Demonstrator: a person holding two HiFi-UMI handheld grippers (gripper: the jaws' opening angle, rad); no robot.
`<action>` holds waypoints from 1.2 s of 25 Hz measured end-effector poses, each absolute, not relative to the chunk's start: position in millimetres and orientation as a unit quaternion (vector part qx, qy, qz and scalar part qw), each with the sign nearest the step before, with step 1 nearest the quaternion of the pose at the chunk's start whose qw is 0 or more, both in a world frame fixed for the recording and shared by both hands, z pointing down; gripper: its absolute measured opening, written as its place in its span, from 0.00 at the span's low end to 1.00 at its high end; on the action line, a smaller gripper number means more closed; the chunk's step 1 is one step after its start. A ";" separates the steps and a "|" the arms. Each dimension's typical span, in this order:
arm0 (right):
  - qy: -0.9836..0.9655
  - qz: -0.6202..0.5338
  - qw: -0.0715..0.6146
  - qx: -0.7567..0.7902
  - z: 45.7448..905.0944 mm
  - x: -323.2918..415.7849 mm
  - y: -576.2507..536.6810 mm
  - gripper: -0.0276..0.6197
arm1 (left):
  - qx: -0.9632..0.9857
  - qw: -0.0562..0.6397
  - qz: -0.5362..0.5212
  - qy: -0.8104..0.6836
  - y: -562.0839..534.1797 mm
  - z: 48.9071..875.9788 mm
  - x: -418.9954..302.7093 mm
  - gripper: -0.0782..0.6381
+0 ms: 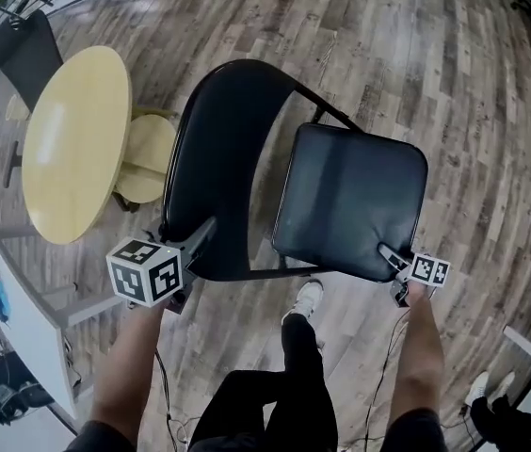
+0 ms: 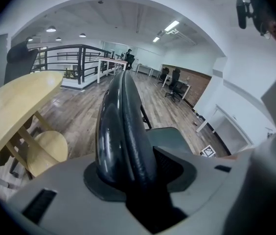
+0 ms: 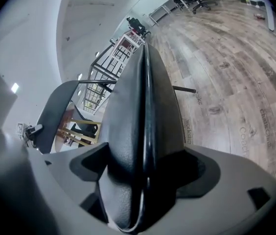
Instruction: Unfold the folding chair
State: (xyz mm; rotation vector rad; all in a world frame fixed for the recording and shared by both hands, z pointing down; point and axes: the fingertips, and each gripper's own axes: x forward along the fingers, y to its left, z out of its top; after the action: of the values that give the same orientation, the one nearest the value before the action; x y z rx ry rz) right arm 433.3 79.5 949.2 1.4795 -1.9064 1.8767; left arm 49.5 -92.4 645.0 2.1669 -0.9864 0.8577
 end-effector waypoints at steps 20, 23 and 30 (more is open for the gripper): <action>-0.632 0.591 0.027 0.501 1000.0 491.6 107.9 0.73 | 0.840 0.267 0.288 -0.374 -54.5 641.3 143.5 0.32; -0.629 0.574 0.042 0.523 994.2 503.3 123.2 0.72 | 0.842 0.246 0.280 -0.390 -46.8 636.7 135.5 0.37; -0.657 0.397 0.075 0.637 843.0 506.3 162.9 0.72 | 0.828 0.205 0.247 -0.460 12.7 592.7 90.1 0.39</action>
State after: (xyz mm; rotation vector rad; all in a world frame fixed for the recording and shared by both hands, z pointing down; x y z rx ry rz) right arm 506.3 162.9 843.0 1.9112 -1.9702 1.1899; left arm 90.1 12.7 592.7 2.3077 -1.2833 0.6889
